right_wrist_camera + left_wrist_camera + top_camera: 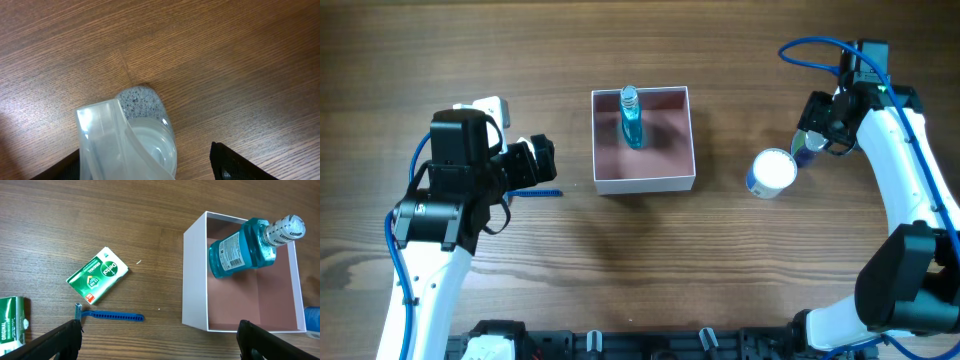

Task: Pack container
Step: 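Grasp the clear foam-pump bottle with the right gripper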

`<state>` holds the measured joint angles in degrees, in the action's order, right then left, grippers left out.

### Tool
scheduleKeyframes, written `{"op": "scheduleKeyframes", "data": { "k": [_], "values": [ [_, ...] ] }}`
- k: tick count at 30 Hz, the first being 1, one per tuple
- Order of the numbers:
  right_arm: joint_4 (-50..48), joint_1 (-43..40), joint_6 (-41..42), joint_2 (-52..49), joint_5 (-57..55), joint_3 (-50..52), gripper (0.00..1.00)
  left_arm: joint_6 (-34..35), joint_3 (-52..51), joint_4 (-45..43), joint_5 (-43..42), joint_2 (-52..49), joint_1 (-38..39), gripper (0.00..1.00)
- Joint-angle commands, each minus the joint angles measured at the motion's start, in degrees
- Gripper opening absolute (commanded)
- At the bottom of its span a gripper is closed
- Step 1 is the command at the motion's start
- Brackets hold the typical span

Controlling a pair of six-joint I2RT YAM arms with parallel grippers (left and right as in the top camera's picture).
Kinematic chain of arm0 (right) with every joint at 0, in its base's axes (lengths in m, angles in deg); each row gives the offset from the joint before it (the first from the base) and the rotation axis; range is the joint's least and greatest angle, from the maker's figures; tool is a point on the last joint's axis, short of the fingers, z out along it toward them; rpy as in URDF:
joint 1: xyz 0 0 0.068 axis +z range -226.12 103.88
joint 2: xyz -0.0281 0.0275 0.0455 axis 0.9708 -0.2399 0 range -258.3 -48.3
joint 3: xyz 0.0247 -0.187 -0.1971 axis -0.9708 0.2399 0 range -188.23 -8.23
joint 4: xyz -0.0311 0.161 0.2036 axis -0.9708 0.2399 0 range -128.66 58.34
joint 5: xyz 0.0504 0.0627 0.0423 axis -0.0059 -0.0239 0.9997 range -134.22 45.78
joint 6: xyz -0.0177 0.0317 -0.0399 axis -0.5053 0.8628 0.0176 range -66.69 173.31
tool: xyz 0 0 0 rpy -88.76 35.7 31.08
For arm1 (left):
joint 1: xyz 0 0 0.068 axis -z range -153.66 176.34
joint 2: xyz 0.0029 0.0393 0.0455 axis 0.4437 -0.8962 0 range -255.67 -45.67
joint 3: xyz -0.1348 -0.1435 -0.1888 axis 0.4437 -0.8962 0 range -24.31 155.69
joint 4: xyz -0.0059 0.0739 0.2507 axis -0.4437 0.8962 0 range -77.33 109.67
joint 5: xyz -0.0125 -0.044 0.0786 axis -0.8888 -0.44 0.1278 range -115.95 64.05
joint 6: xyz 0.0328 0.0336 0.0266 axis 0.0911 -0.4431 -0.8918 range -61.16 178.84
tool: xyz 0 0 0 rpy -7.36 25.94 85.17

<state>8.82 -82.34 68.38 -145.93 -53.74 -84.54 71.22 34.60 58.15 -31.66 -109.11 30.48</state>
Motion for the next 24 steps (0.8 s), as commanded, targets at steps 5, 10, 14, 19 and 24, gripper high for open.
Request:
{"op": "scheduleKeyframes", "data": {
  "k": [5, 10, 14, 19, 24],
  "values": [
    [-0.1, -0.2, 0.0, -0.5, -1.4, 0.3, 0.65, 0.5, 1.0, 0.0, -0.9, 0.1, 0.3, 1.00],
    [-0.1, -0.2, 0.0, -0.5, -1.4, 0.3, 0.60, 0.5, 1.0, 0.0, -0.9, 0.1, 0.3, 1.00],
    [-0.2, -0.2, -0.1, -0.5, -1.4, 0.3, 0.57, 0.5, 1.0, 0.0, -0.9, 0.1, 0.3, 1.00],
    [-0.1, -0.2, -0.1, -0.5, -1.4, 0.3, 0.53, 0.5, 1.0, 0.0, -0.9, 0.1, 0.4, 1.00],
    [-0.1, -0.2, -0.1, -0.5, -1.4, 0.3, 0.50, 0.5, 1.0, 0.0, -0.9, 0.1, 0.4, 1.00]
  ]
}}
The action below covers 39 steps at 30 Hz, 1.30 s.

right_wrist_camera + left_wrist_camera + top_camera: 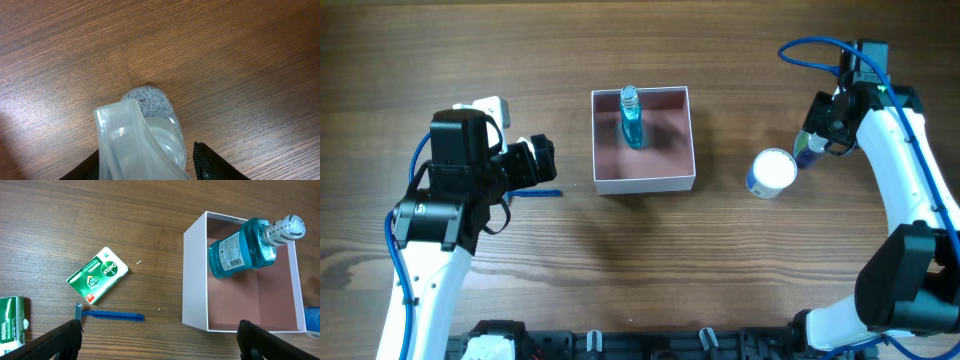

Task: Pack container
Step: 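Grasp the clear foam-pump bottle with the right gripper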

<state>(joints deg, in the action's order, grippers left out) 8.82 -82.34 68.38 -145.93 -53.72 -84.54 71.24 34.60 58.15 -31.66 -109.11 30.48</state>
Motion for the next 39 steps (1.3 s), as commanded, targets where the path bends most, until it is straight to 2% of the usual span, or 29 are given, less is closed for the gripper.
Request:
{"op": "scheduleKeyframes", "data": {
  "k": [1, 17, 19, 23, 27, 39],
  "values": [
    [-0.1, -0.2, -0.1, -0.5, -1.4, 0.3, 0.49, 0.5, 1.0, 0.0, -0.9, 0.1, 0.3, 1.00],
    [0.1, -0.2, -0.1, -0.5, -1.4, 0.3, 0.40, 0.5, 1.0, 0.0, -0.9, 0.1, 0.3, 1.00],
    [0.1, -0.2, -0.1, -0.5, -1.4, 0.3, 0.30, 0.5, 1.0, 0.0, -0.9, 0.1, 0.3, 1.00],
    [0.1, -0.2, 0.0, -0.5, -1.4, 0.3, 0.23, 0.5, 1.0, 0.0, -0.9, 0.1, 0.3, 1.00],
    [-0.1, -0.2, -0.1, -0.5, -1.4, 0.3, 0.04, 0.5, 1.0, 0.0, -0.9, 0.1, 0.3, 1.00],
    [-1.9, -0.1, -3.7, 5.6, -2.3, -1.1, 0.04, 0.5, 1.0, 0.0, -0.9, 0.1, 0.3, 1.00]
  ]
}}
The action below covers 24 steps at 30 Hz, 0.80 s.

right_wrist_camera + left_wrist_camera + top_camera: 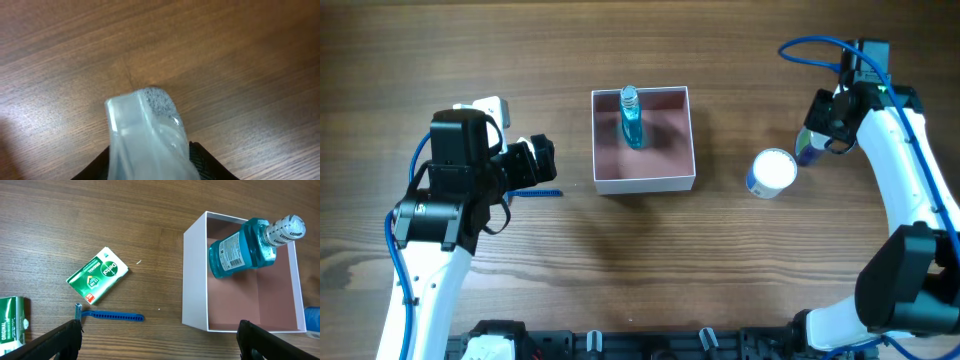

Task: Pack container
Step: 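Grasp the clear foam-pump bottle with the right gripper, then lift the pump bottle and lower it into the box beside Listerine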

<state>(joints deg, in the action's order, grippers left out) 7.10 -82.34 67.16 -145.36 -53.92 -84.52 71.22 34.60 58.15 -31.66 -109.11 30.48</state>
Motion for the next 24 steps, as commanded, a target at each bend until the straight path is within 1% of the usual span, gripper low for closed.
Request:
{"op": "scheduleKeyframes", "data": {
  "k": [1, 4, 8, 11, 24],
  "values": [
    [0.2, 0.1, -3.3, 6.0, -2.1, -1.6, 0.04, 0.5, 1.0, 0.0, -0.9, 0.1, 0.3, 1.00],
    [1.5, 1.2, -4.9, 9.2, -2.1, -2.7, 0.04, 0.5, 1.0, 0.0, -0.9, 0.1, 0.3, 1.00],
    [2.5, 3.9, -4.9, 14.9, -2.1, -4.0, 0.04, 0.5, 1.0, 0.0, -0.9, 0.1, 0.4, 1.00],
    [2.7, 4.4, -4.6, 18.6, -1.9, -4.1, 0.04, 0.5, 1.0, 0.1, -0.9, 0.1, 0.4, 1.00],
    [4.2, 4.4, -4.7, 19.3, -1.9, -4.1, 0.04, 0.5, 1.0, 0.0, -0.9, 0.1, 0.4, 1.00]
  ]
}}
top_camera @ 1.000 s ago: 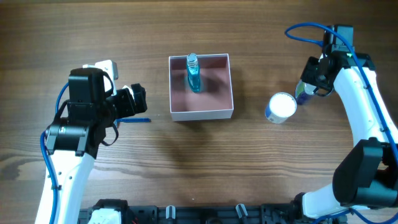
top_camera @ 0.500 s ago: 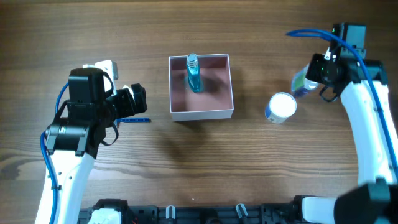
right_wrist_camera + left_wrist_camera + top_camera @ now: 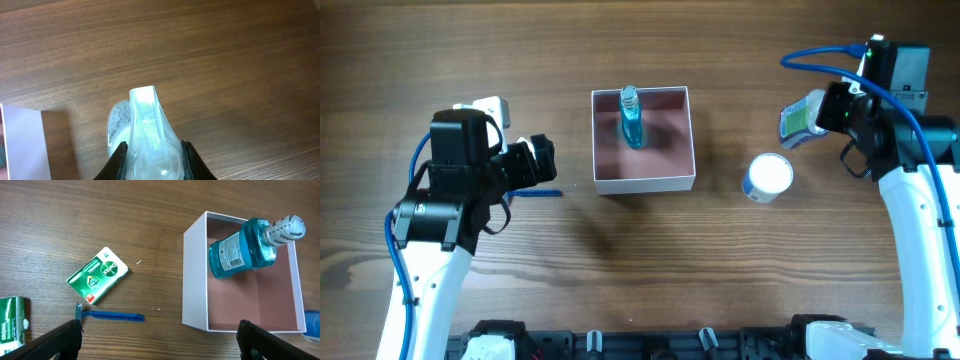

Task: Pack container
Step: 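Lift the pump bottle and lower it into the box beside Listerine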

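A white box (image 3: 643,140) with a pink floor stands mid-table, a blue mouthwash bottle (image 3: 631,118) lying in its back left part. My right gripper (image 3: 820,115) is shut on a clear-capped plastic container (image 3: 152,135), held off the table to the right of the box. Below it stands a white jar (image 3: 768,176) with a grey speckled top (image 3: 118,116). My left gripper (image 3: 160,347) hangs open and still, left of the box, with nothing between its fingers.
Left of the box lie a blue razor (image 3: 110,315), a green soap packet (image 3: 97,275) and a second green packet (image 3: 11,325) at the frame's edge. The box's near wall (image 3: 195,285) faces my left gripper. A corner of the box (image 3: 20,135) shows below the held container.
My right gripper now holds the clear container higher above the table, a little nearer the box; the white jar shows smaller beneath it. The left arm, the box and the bottle have not moved.
The right gripper first stood open around the clear container beside the white jar. Then its fingers were closer in, then shut on the container low over the table. Now the container is held up above the jar. The left arm stayed put throughout.
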`<state>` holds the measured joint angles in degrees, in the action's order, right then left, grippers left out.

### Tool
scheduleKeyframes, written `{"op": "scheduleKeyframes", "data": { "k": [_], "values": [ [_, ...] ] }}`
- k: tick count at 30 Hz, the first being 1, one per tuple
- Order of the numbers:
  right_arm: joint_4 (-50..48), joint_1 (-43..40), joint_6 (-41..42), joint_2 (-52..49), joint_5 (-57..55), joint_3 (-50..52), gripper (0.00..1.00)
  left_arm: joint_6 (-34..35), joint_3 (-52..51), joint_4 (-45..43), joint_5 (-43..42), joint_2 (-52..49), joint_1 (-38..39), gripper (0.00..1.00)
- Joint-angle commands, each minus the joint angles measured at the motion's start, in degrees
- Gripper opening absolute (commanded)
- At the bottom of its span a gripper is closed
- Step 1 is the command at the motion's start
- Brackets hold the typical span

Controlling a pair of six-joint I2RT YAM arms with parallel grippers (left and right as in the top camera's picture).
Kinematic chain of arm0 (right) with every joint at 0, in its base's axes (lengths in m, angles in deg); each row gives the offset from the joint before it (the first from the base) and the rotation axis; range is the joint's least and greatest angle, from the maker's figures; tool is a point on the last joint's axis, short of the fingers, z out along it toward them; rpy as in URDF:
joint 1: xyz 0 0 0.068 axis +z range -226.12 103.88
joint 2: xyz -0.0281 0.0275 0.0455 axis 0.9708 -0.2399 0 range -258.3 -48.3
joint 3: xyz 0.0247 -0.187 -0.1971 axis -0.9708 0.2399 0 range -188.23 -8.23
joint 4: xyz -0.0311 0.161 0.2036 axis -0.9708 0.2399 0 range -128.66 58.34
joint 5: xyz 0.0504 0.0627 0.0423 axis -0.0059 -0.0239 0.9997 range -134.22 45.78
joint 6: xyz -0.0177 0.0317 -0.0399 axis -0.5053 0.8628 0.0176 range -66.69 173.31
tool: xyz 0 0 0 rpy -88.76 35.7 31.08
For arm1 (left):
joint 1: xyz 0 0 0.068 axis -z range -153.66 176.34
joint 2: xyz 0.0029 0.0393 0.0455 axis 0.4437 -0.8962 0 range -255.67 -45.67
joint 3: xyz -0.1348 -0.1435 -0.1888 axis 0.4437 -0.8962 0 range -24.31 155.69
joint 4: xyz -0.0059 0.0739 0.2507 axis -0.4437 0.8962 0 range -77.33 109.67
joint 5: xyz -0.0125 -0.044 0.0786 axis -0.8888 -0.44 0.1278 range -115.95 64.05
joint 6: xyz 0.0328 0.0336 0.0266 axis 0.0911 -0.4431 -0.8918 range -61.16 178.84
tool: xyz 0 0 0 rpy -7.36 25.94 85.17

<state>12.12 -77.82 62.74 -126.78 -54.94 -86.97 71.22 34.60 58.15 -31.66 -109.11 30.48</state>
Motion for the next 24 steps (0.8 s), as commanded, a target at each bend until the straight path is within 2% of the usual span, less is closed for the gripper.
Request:
{"op": "scheduleKeyframes", "data": {
  "k": [1, 10, 24],
  "values": [
    [-0.9, -0.1, -0.3, 0.7, -0.9, -1.7, 0.04, 0.5, 1.0, 0.0, -0.9, 0.1, 0.4, 1.00],
    [-1.2, 1.1, -1.5, 1.1, -0.9, -2.0, 0.04, 0.5, 1.0, 0.0, -0.9, 0.1, 0.4, 1.00],
    [1.1, 14.2, -1.3, 1.2, -1.8, -8.9, 0.04, 0.5, 1.0, 0.0, -0.9, 0.1, 0.4, 1.00]
  ]
}}
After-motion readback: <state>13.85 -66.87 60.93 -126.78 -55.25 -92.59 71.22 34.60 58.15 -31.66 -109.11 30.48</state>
